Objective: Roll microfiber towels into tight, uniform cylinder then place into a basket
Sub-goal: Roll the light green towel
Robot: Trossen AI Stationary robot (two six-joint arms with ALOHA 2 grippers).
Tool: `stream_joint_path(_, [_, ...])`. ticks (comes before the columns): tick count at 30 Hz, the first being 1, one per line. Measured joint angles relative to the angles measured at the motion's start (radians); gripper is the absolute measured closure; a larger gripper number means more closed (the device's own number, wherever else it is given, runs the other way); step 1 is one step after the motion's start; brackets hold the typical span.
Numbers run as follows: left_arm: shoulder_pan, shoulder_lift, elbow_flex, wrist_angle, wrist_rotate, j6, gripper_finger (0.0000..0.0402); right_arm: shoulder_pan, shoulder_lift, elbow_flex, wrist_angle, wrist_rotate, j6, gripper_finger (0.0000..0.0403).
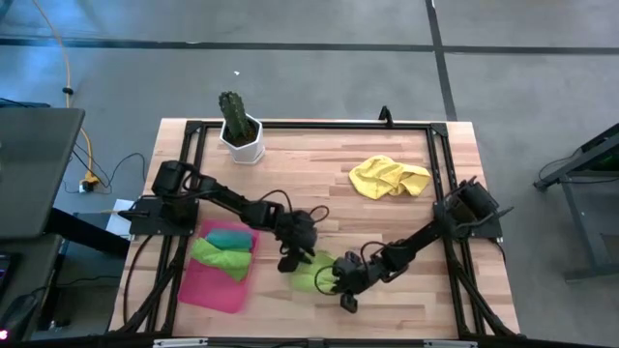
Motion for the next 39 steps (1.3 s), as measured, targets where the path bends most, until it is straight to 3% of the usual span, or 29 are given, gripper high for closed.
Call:
stream_joint_path(9, [-0.081,-0.02,0.0,-0.017,-0.041,0.275,0.0289,-0.071,-0.016,0.0,-0.018,-0.131,0.134,0.0396])
stream_joint_path(13, [-0.141,-0.089,0.001,-0.074,-0.297,0.388,0.029,-0.082,-0.05,-0.004,-0.061,-0.143,0.197,0.0396])
stream_joint_path(15, [-0.166,-0.128,0.001,-0.083,-0.44,0.401,0.0291,-0.068,-0.074,-0.005,-0.097,-0.103,0.235,0.0396])
stream_joint_path(17, [-0.182,-0.171,0.003,-0.103,-0.518,0.391,0.0291,-0.05,-0.103,-0.008,-0.14,-0.045,0.259,0.0396])
stream_joint_path(19, [-0.2,-0.206,0.002,-0.116,-0.523,0.342,0.0291,-0.033,-0.136,-0.009,-0.203,-0.004,0.296,0.0396])
stream_joint_path(24, [-0.219,-0.218,0.003,-0.117,-0.423,0.207,0.0291,-0.011,-0.177,-0.008,-0.349,0.038,0.414,0.0396])
stream_joint_path(32, [-0.206,-0.075,0.005,0.005,-0.441,0.209,0.0289,-0.01,-0.174,-0.006,-0.358,0.044,0.459,0.0396])
stream_joint_path(39, [-0.173,-0.019,0.015,0.03,-0.467,0.209,0.0255,-0.01,-0.174,-0.006,-0.353,0.046,0.457,0.0396])
